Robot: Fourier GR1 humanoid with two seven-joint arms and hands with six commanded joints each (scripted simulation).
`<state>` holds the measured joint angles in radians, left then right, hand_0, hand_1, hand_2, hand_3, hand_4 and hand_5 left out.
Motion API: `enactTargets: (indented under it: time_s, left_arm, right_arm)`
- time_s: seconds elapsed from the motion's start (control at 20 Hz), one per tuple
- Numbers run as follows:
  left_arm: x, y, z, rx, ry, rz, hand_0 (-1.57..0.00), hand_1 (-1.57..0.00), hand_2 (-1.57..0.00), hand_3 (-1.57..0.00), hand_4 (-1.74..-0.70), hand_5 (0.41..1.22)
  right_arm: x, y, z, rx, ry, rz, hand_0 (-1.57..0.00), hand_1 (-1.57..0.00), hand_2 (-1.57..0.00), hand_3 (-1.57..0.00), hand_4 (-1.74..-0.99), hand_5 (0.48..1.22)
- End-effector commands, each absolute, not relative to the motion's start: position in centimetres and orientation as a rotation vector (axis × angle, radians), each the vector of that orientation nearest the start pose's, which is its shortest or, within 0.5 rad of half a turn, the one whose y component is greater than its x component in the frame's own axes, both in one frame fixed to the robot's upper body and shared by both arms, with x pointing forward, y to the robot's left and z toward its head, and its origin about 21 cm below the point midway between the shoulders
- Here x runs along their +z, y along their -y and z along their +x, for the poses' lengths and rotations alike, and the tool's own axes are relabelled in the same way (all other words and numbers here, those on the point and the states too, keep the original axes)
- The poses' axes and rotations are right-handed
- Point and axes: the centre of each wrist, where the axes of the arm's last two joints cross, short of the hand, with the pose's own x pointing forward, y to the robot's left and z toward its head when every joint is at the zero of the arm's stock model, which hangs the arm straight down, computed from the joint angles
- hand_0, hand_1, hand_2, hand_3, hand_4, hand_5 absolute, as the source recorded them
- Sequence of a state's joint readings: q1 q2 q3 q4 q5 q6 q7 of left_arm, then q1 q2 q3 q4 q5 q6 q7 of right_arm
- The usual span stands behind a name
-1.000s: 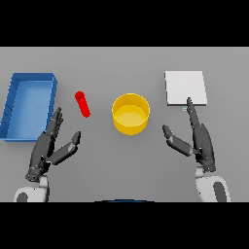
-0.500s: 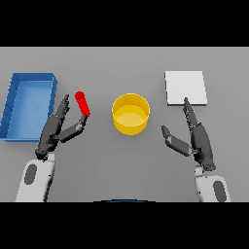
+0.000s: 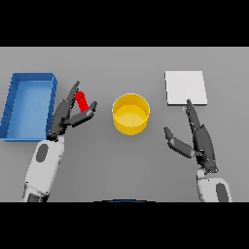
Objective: Pick up the red beaker and tilt it to pour out 1 green nut into yellow bowl. Pick up the yellow bowl and place it on the metallic measuring scale.
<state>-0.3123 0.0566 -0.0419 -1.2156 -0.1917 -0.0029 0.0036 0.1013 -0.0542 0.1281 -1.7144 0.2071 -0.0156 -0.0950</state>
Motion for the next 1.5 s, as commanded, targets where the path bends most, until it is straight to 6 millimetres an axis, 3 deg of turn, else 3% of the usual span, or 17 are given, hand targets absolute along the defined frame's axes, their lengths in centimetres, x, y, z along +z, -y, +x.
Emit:
enactTargets:
  time_s: [0.0, 0.25, 0.55, 0.65, 0.75, 0.8, 0.95, 1.0, 1.15, 1.45]
  left_arm:
    - [-0.6, -20.1, 32.6, -0.341, 1.495, 0.099, 0.0, 0.0, 0.0, 0.0, -1.2, 0.663]
    - [-1.3, -19.7, 34.0, -0.327, 1.495, 0.114, 0.0, 0.0, 0.0, 0.0, -1.22, 0.678]
    - [-3.0, -19.1, 34.9, -0.217, 1.541, 0.036, 0.0, -0.01, -0.05, -0.04, -1.33, 0.738]
    - [-3.4, -18.6, 35.1, -0.195, 1.557, 0.03, -0.21, -0.23, -0.29, -0.25, -1.4, 0.787]
    - [-3.7, -17.7, 35.1, -0.177, 1.555, 0.084, -0.55, -0.59, -0.66, -0.73, -1.47, 0.943]
    - [-3.6, -17.1, 35.3, -0.198, 1.533, 0.115, -0.76, -0.78, -0.84, -0.88, -1.52, 0.999]
    - [-3.2, -17.1, 35.5, -0.252, 1.558, 0.157, -1.15, -1.17, -1.2, -1.11, -1.62, 1.107]
    - [-3.3, -17.1, 35.4, -0.249, 1.559, 0.141, -1.24, -1.25, -1.27, -1.15, -1.64, 1.13]
    - [-3.1, -17.0, 35.6, -0.265, 1.559, 0.14, -1.4, -1.41, -1.42, -1.36, -1.54, 1.174]
    - [-0.7, -17.9, 36.1, -0.156, 1.664, -0.01, -1.53, -1.53, -1.53, -1.52, -1.69, 1.14]
  right_arm:
    - [1.2, 21.8, 22.5, 0.258, 1.705, -0.119, 0.0, 0.0, 0.0, 0.0, -1.231, 0.633]
    - [1.0, 21.9, 22.5, 0.256, 1.711, -0.13, 0.0, 0.0, 0.0, 0.0, -1.241, 0.641]
    - [1.2, 22.3, 22.3, 0.243, 1.696, -0.134, 0.0, 0.0, 0.0, 0.0, -1.244, 0.644]
    - [1.5, 22.1, 22.4, 0.249, 1.707, -0.132, 0.0, 0.0, 0.0, 0.0, -1.24, 0.645]
    - [1.3, 22.2, 22.2, 0.251, 1.701, -0.14, 0.0, 0.0, 0.0, 0.0, -1.237, 0.648]
    - [1.4, 22.2, 22.0, 0.244, 1.707, -0.128, 0.0, 0.0, 0.0, 0.0, -1.239, 0.648]
    - [1.4, 22.0, 22.3, 0.242, 1.7, -0.134, 0.0, 0.0, 0.0, 0.0, -1.241, 0.65]
    - [1.1, 21.9, 22.1, 0.243, 1.701, -0.131, 0.0, 0.0, 0.0, 0.0, -1.242, 0.65]
    - [1.3, 21.9, 22.3, 0.229, 1.708, -0.113, 0.0, 0.0, 0.0, 0.0, -1.255, 0.644]
    - [1.1, 22.0, 22.4, 0.259, 1.707, -0.131, 0.0, 0.0, 0.0, 0.0, -1.236, 0.644]
